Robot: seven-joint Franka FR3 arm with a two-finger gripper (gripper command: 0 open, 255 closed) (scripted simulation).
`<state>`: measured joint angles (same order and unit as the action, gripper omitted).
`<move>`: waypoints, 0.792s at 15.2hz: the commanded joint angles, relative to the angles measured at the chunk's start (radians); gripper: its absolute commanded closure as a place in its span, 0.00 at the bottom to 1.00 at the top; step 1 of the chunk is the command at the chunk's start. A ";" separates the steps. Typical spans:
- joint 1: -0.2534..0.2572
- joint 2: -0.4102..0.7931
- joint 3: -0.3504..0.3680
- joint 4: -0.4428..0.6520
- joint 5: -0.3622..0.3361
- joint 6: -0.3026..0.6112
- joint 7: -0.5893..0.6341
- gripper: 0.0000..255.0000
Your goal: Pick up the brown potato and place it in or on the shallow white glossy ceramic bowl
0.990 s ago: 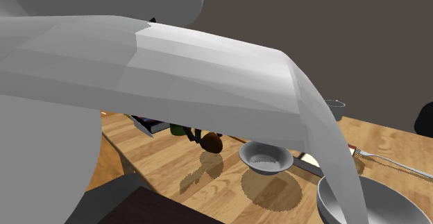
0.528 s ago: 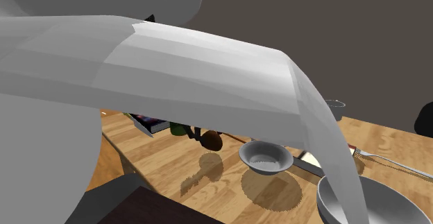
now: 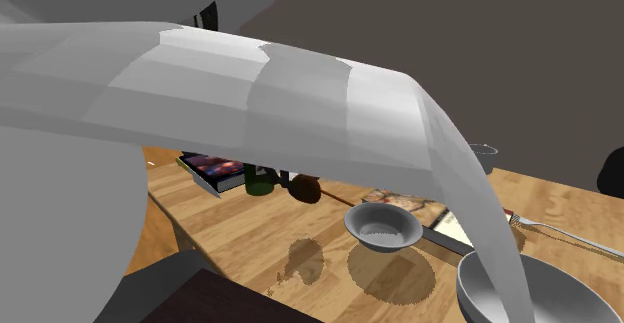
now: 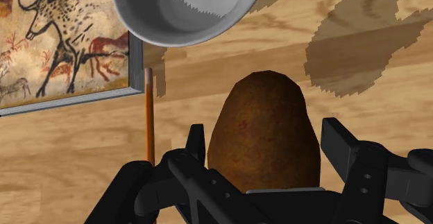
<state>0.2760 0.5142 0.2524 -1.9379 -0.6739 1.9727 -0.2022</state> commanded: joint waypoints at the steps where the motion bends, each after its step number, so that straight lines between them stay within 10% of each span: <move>1: -0.002 -0.018 0.004 0.000 0.009 -0.015 -0.012 1.00; 12: -0.011 -0.121 0.024 0.006 0.056 -0.101 -0.077 1.00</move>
<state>0.2654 0.4014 0.2748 -1.9354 -0.6218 1.8811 -0.2719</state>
